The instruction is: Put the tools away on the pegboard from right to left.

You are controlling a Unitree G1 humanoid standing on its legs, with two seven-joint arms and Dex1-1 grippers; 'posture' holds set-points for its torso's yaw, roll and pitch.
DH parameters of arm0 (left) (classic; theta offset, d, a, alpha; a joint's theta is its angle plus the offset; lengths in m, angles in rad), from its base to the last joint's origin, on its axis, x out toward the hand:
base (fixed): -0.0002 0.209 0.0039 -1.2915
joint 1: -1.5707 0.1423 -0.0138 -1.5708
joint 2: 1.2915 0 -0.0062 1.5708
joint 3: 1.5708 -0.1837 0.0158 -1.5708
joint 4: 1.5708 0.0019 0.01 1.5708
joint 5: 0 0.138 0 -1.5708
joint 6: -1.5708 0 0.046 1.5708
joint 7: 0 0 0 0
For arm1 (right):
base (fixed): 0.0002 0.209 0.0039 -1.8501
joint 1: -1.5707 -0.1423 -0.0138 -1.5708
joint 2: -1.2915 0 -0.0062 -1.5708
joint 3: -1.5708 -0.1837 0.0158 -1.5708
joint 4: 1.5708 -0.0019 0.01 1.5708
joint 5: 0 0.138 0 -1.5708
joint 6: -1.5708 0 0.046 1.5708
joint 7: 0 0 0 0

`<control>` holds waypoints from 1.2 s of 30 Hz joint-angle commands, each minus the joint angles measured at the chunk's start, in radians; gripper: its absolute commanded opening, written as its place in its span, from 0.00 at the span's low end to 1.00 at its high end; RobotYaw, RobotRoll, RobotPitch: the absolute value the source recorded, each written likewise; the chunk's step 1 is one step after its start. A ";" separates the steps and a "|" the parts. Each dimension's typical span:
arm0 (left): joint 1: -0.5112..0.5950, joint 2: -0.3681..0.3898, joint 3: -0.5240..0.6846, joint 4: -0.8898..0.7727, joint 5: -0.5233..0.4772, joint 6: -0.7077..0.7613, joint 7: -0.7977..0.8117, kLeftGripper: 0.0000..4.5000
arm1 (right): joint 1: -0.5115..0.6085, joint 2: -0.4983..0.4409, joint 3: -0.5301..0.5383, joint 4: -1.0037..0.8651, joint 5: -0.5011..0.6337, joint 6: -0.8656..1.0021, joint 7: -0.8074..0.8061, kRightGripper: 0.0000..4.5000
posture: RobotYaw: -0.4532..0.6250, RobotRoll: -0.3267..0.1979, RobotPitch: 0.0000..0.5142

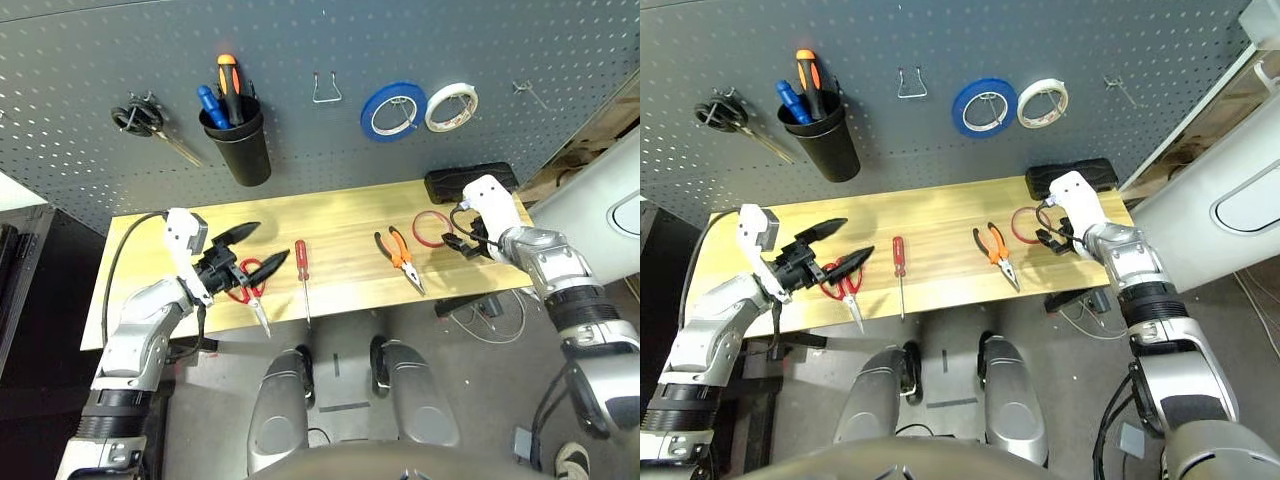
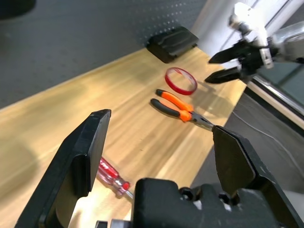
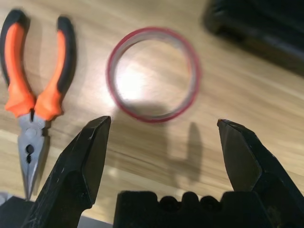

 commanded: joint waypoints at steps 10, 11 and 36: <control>0.042 0.009 -0.001 -0.056 -0.005 0.023 -0.023 1.00 | -0.141 0.095 0.079 0.390 -0.111 -0.187 0.004 1.00 | 0.36 0.62 0.53; 0.046 0.009 0.001 -0.060 -0.005 0.021 -0.021 1.00 | -0.150 0.100 0.079 0.412 -0.118 -0.200 0.001 1.00 | 0.37 0.62 0.52; 0.068 -0.005 0.008 -0.120 0.006 0.029 0.055 1.00 | -0.215 0.162 0.070 0.579 -0.184 -0.255 -0.005 0.38 | 0.43 0.62 0.44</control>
